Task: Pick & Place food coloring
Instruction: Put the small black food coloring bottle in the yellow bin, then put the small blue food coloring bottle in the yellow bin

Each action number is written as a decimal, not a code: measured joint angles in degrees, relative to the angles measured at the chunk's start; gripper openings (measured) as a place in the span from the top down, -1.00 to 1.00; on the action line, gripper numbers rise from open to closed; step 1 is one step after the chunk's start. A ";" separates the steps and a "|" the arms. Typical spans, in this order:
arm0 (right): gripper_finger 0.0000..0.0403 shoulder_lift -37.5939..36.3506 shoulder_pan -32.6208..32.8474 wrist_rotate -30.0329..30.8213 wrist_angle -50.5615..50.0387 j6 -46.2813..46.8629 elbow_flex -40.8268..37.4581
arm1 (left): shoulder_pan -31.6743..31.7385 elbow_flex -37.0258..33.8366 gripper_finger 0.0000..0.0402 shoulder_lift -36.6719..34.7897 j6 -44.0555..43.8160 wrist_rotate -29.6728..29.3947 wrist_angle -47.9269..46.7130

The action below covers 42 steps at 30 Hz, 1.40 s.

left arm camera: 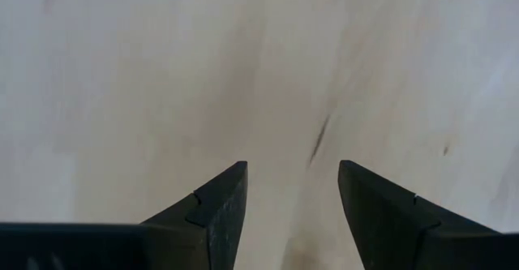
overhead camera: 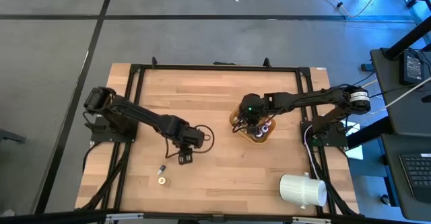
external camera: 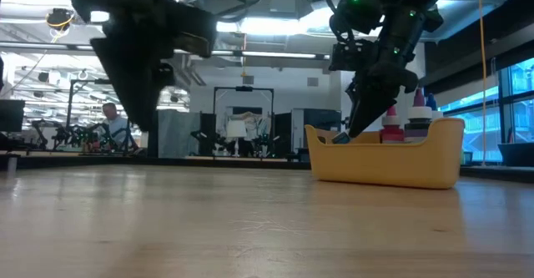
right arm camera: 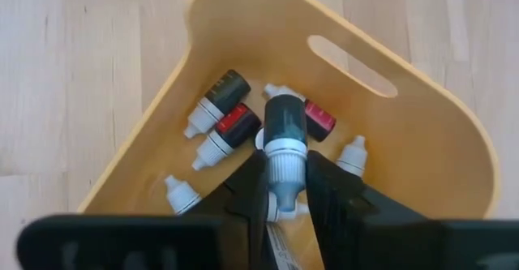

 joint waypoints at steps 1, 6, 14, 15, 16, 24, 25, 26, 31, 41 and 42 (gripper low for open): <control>0.54 0.00 0.00 0.01 0.02 0.01 0.00 | 0.10 0.01 0.06 -0.78 -0.64 -0.03 -1.73; 0.41 0.00 0.00 0.00 -0.01 0.17 0.00 | -0.92 0.01 0.07 -3.89 -9.00 -0.08 -9.34; 0.31 0.00 0.00 0.00 -0.07 1.87 0.00 | -7.23 0.01 0.08 -4.53 -38.47 1.79 -14.04; 0.30 0.00 0.00 0.00 -0.07 1.86 0.00 | -8.29 0.01 0.08 -4.21 -41.33 2.40 -14.05; 0.30 0.00 0.02 0.00 -0.09 1.83 0.00 | -9.41 0.01 0.08 -3.91 -43.97 2.94 -13.92; 0.30 -0.01 0.04 0.00 -0.10 1.73 0.00 | -16.30 -0.01 0.08 -0.87 -60.87 3.24 -14.98; 0.30 -0.02 0.04 0.00 -0.09 1.73 0.00 | -16.83 -0.16 0.08 -0.52 -62.56 3.07 -14.84; 0.30 -0.02 0.04 0.00 -0.13 1.73 0.00 | -17.19 -0.41 0.08 -0.21 -64.13 3.16 -14.54; 0.30 -0.02 0.04 -1.17 -0.23 2.02 0.00 | -19.02 -3.38 0.08 0.26 -70.61 3.79 -9.40; 0.30 -0.02 0.04 -2.00 -0.15 3.02 0.00 | -21.90 -9.54 0.08 0.33 -76.26 3.35 -0.85; 0.30 -0.02 0.04 -2.00 -0.15 3.02 0.00 | -21.93 -10.20 0.08 0.33 -76.22 2.97 0.61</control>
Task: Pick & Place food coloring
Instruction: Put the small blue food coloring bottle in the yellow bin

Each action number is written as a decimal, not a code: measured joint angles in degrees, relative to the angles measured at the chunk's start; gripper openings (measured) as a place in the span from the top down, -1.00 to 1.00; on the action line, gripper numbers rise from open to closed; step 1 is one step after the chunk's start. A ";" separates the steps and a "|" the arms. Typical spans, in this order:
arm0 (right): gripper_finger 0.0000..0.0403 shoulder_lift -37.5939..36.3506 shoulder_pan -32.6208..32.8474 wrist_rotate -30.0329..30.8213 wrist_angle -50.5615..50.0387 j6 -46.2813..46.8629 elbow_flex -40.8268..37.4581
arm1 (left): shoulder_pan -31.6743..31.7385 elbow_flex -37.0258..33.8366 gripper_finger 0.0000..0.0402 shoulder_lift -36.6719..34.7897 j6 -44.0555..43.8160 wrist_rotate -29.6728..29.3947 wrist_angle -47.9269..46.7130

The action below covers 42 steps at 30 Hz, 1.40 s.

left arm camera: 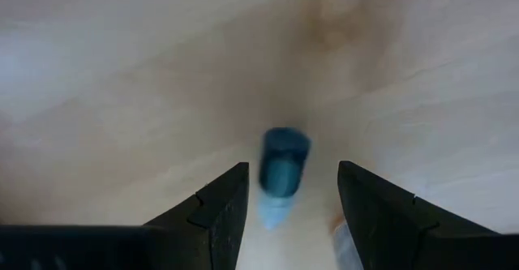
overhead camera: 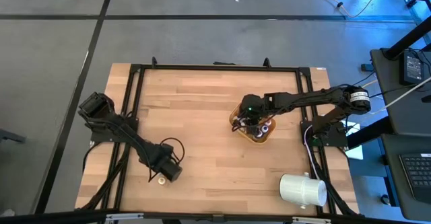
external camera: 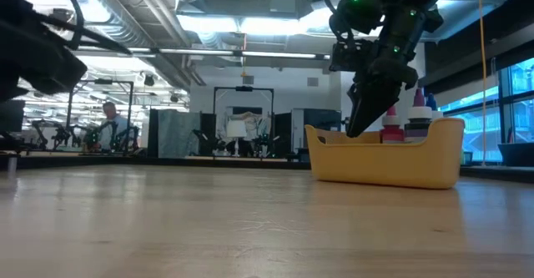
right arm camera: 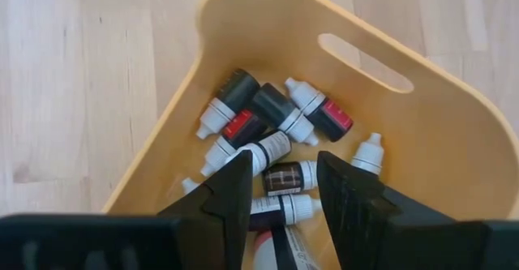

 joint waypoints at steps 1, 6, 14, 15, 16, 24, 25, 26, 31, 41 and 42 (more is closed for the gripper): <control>0.30 -0.01 0.00 -0.01 0.02 0.00 0.00 | 0.00 -0.64 0.08 0.00 0.48 -0.01 1.54; 0.30 -0.02 0.00 0.01 0.00 0.00 0.00 | 0.09 -3.30 0.08 -0.09 2.08 -0.12 4.42; 0.30 -0.02 0.00 -0.01 0.00 0.00 0.00 | 0.15 -4.78 0.35 -0.31 5.23 0.01 4.19; 0.30 -0.02 0.00 -0.01 0.00 0.00 0.00 | 0.19 -4.78 0.40 -0.31 5.92 -0.17 4.15; 0.30 -0.02 0.00 -0.01 0.00 -0.02 0.00 | 0.33 -4.80 0.45 -0.31 6.60 -0.41 4.10; 0.30 -0.07 0.00 0.01 -0.77 0.01 2.46 | 4.19 -4.11 0.70 -1.72 15.45 -9.23 2.29; 0.30 -0.07 0.00 0.01 -0.82 -0.08 3.11 | 5.09 -4.01 0.70 -2.17 16.62 -10.43 2.28; 0.30 -0.07 0.00 0.01 -0.93 -0.13 3.80 | 6.00 -3.97 0.69 -2.88 17.93 -11.26 2.23; 0.30 -0.07 0.64 -2.01 -0.12 -1.32 6.50 | 11.17 -3.89 0.65 -5.65 27.28 -19.89 2.93; 0.30 -7.06 4.90 -2.97 6.92 -1.66 4.80 | 19.17 -3.80 0.65 -8.17 68.37 -36.22 34.03; 0.30 -8.26 5.47 -3.02 9.14 -1.68 3.67 | 19.69 -3.80 0.65 -8.02 72.36 -36.62 38.09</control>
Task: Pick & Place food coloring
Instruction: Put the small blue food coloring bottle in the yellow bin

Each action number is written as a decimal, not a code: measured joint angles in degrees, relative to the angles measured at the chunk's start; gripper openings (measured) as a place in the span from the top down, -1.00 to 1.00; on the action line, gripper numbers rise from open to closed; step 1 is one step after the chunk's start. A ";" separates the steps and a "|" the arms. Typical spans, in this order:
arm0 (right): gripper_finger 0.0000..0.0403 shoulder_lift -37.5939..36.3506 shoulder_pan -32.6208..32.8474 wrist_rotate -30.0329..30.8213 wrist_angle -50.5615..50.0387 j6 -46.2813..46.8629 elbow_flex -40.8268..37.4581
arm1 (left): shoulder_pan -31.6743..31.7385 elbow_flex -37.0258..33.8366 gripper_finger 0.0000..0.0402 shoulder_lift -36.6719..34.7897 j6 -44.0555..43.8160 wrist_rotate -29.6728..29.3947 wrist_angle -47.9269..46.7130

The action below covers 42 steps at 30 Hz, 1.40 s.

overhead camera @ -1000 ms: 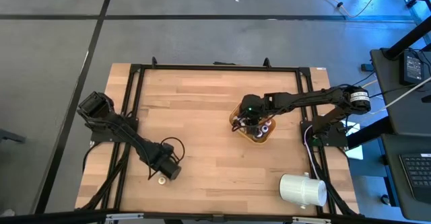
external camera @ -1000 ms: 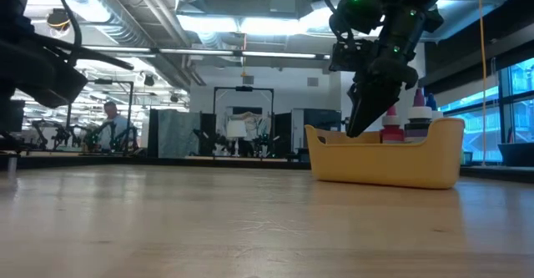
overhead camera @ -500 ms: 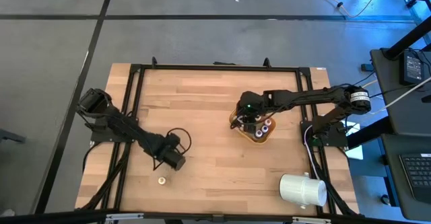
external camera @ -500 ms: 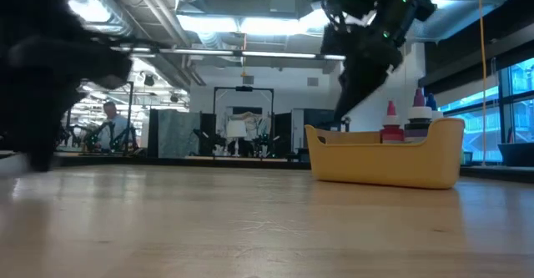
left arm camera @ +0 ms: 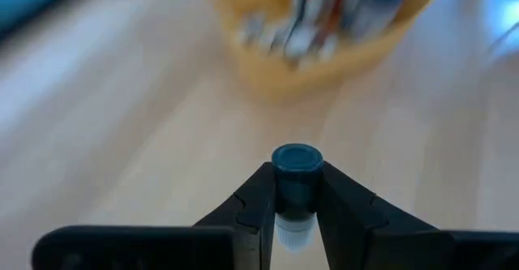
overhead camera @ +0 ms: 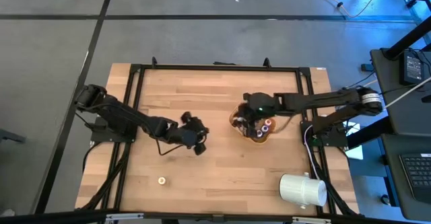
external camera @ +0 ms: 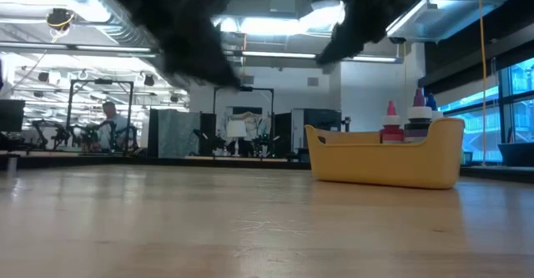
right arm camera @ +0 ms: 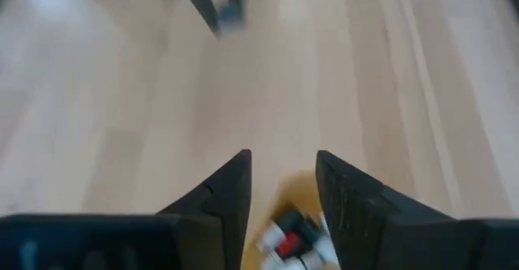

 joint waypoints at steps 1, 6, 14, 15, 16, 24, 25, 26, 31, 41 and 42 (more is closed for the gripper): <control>0.30 -0.98 0.51 -0.08 2.70 -0.09 -1.26 | 0.47 0.04 0.66 0.29 3.94 -0.40 3.91; 0.30 -4.69 2.46 0.01 13.82 -2.34 -7.52 | 1.81 0.04 0.65 0.40 22.74 1.41 21.84; 0.30 -4.96 4.73 -4.84 23.39 -4.50 -11.04 | 4.40 -3.92 0.66 0.45 36.11 14.25 40.90; 0.30 -4.87 4.92 -5.49 24.43 -4.65 -11.04 | 4.87 -4.13 0.65 0.45 36.05 14.82 42.28; 0.30 -4.86 5.15 -6.16 25.34 -4.65 -11.04 | 5.27 -4.33 0.65 0.44 35.71 15.23 43.74; 0.30 -4.81 5.78 -5.73 30.58 -5.80 -11.04 | 6.78 -4.44 0.64 0.44 35.62 21.53 50.54; 0.30 -4.81 5.78 -5.12 31.16 -5.75 -11.04 | 6.78 -4.44 0.64 0.44 35.63 21.58 50.53; 0.30 -4.81 5.78 -4.30 31.32 -5.77 -11.04 | 6.81 -4.44 0.64 0.44 35.64 21.51 50.55; 0.30 -4.81 5.78 -3.44 33.03 -5.28 -11.04 | 6.83 -4.44 0.62 0.44 35.66 21.41 50.85; 0.30 -4.35 5.76 -5.54 33.26 -8.21 -11.04 | 6.83 -4.44 0.61 0.44 37.04 21.26 53.03; 0.30 -4.23 5.76 -5.56 33.44 -8.23 -11.04 | 6.81 -4.44 0.60 0.44 37.06 21.26 53.18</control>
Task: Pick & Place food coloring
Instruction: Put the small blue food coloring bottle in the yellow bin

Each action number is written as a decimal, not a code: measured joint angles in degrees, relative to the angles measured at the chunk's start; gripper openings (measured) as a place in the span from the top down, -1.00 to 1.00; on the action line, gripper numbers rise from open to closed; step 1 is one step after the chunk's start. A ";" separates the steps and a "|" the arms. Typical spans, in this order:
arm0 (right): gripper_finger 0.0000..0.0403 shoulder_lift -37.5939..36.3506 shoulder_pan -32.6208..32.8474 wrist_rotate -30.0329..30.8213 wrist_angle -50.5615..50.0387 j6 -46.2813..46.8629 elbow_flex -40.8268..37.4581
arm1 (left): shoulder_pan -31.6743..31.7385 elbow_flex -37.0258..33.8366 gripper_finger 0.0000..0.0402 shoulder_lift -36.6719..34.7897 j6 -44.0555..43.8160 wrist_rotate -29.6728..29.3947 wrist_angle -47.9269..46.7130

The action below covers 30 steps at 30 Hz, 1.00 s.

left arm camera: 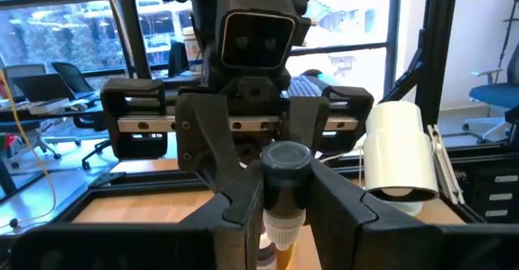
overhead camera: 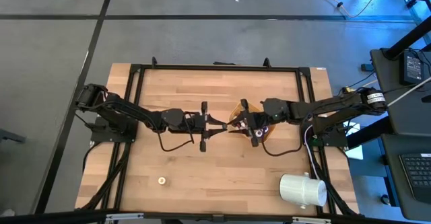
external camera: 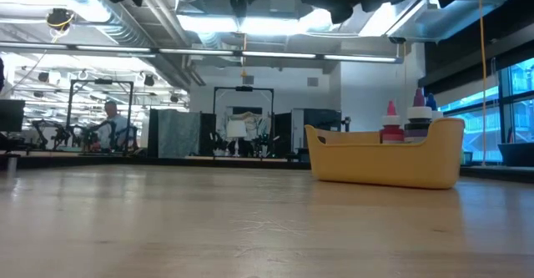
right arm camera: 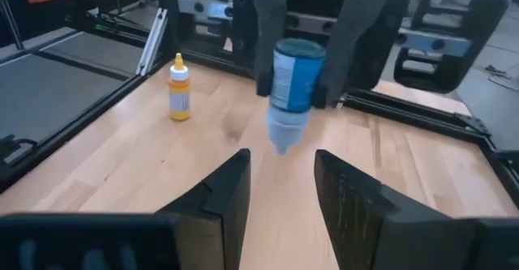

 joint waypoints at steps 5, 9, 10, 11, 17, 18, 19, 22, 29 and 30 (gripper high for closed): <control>0.30 0.68 -0.01 -0.01 1.92 -0.46 0.02 | 0.00 0.00 0.61 0.00 0.11 0.00 -0.03; 0.30 1.25 -0.01 0.01 2.08 -0.45 0.00 | 0.03 0.00 0.61 0.00 0.13 0.00 -0.02; 0.30 1.36 -0.03 0.02 2.23 -0.13 0.00 | 0.04 0.00 0.60 0.00 0.13 0.00 -0.07; 0.30 1.39 -0.08 0.02 2.37 0.29 0.00 | 0.04 0.00 0.60 0.00 0.13 0.00 -0.05; 0.30 1.39 -0.07 0.02 5.00 -0.34 0.00 | 0.04 0.00 0.60 0.00 0.13 -0.02 -0.07; 0.30 1.37 -0.07 0.02 5.50 -0.40 0.00 | 0.03 0.00 0.60 0.00 0.13 -0.01 -0.07; 0.30 1.33 -0.07 0.02 5.58 -0.40 0.00 | 0.02 0.00 0.60 0.00 0.13 0.00 -0.07; 0.30 1.36 -0.07 0.02 5.46 -0.42 0.00 | 0.04 0.00 0.60 0.00 0.13 -0.01 -0.07; 0.30 1.36 -0.07 0.01 6.79 -0.68 0.00 | 0.04 0.00 0.60 0.00 0.17 -0.02 1.48; 0.30 1.34 -0.07 0.00 6.94 -0.68 0.00 | 0.04 0.00 0.60 0.00 0.17 -0.01 2.12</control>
